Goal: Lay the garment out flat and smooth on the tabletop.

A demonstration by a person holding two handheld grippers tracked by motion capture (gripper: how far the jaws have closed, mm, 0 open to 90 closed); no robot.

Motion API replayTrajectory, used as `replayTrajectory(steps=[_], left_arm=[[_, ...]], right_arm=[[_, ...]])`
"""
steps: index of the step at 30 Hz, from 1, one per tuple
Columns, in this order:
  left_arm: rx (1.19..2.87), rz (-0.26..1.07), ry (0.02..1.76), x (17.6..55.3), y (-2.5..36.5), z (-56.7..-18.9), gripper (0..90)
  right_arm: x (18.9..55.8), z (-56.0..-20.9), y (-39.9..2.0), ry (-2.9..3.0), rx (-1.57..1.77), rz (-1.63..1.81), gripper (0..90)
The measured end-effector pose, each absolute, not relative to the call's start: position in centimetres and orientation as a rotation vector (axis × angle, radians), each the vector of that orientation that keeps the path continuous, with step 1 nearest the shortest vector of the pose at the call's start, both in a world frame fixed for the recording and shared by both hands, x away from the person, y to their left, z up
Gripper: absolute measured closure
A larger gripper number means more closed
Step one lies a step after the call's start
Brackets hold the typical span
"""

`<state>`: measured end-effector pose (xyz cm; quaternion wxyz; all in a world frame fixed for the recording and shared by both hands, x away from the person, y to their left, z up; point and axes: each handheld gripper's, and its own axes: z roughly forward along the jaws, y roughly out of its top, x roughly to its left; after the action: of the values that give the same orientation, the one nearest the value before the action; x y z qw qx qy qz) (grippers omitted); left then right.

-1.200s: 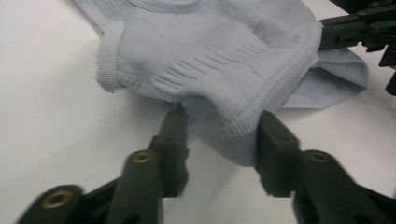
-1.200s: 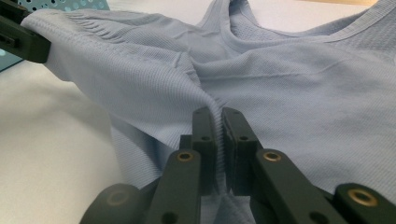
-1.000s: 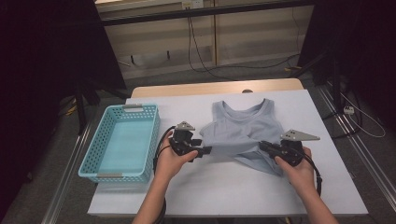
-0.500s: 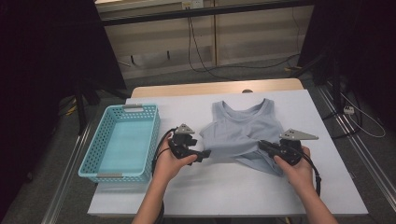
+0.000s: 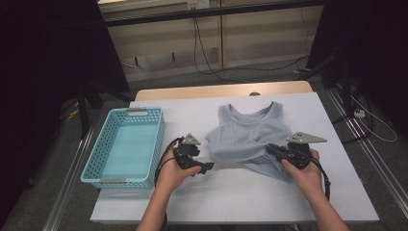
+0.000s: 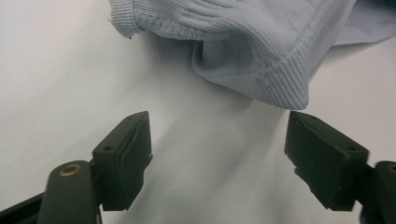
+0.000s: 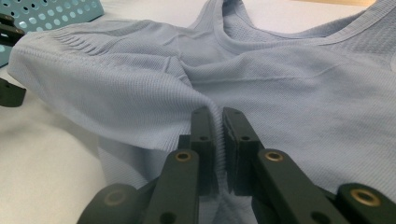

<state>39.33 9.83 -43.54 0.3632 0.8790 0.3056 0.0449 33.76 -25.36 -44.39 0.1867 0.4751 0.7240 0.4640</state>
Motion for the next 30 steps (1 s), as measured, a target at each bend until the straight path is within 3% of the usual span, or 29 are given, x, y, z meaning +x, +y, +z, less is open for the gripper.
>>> replayTrajectory(steps=[4, 7, 18, 24, 30], left_arm=[[2.233, 0.103, 0.785, 39.4, 9.4, -43.8, 31.6], [2.234, 0.107, 0.769, 39.3, 9.0, -43.9, 42.7], [2.238, 0.070, 0.780, 39.6, 7.6, -43.9, 61.8], [2.213, -0.050, 0.807, 39.6, 7.3, -43.2, 81.6], [2.169, -0.123, 0.829, 39.7, 8.0, -42.2, 90.0]], right_arm=[[33.7, -44.3, -25.4, 2.036, 1.333, 1.305, 83.5], [33.7, -44.3, -25.5, 2.030, 1.341, 1.311, 82.3], [33.2, -44.5, -25.4, 2.060, 1.337, 1.289, 78.5], [32.6, -44.5, -25.2, 2.091, 1.312, 1.267, 72.2], [32.0, -44.4, -24.8, 2.117, 1.300, 1.245, 68.9]])
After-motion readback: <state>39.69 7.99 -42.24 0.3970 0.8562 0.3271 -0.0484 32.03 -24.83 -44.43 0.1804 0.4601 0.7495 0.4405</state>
